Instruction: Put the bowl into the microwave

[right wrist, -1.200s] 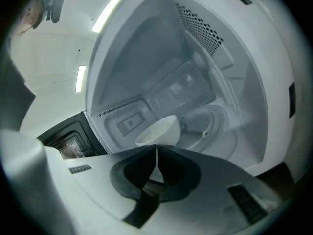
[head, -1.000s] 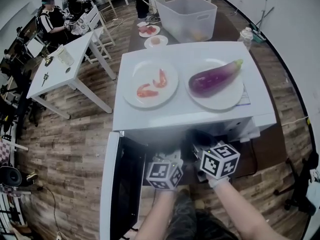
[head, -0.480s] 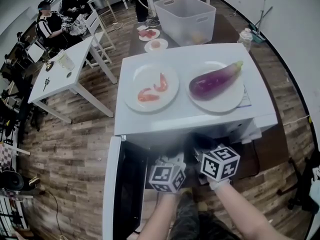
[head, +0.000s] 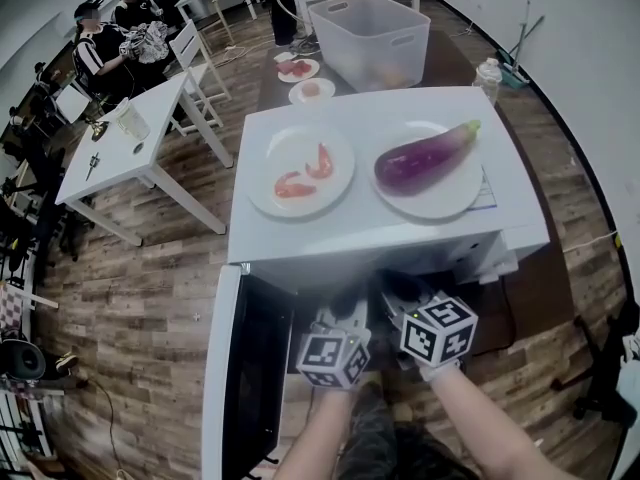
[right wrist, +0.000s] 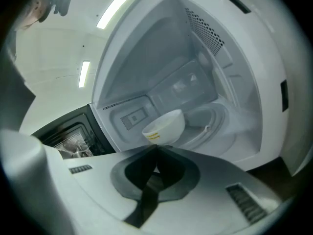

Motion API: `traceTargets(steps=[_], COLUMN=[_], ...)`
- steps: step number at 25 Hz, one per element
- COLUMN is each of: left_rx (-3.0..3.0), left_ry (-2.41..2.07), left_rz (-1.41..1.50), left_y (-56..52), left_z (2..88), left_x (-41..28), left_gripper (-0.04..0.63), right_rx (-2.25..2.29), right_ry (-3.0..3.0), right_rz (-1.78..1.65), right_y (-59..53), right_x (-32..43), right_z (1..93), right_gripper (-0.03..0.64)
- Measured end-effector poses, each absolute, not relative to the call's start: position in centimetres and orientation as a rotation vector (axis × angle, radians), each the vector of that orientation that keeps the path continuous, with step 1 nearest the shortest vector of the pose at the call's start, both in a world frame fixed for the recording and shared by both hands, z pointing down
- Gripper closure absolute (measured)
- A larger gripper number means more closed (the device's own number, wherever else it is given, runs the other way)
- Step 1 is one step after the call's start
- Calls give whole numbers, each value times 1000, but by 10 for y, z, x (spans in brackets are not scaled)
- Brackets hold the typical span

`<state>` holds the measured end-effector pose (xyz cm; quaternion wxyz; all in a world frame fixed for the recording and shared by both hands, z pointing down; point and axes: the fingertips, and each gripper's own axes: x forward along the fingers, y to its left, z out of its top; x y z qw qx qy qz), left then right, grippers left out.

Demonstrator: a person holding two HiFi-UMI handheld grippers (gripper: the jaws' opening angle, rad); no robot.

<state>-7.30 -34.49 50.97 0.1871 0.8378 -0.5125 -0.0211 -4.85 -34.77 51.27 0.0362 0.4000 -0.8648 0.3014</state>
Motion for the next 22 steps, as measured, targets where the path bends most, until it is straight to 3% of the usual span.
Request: traceTargets(steps=[22], left_rx=[2421], left_ry=[-1475], left_rz=[-42], left_y=[-277], left_z=[482], left_x=[-61], left_gripper=[594], right_rx=[1140], right_ry=[-2744], right_rz=[748], right_y=[-285], right_x=[-41], right_z=[486], right_gripper=[614])
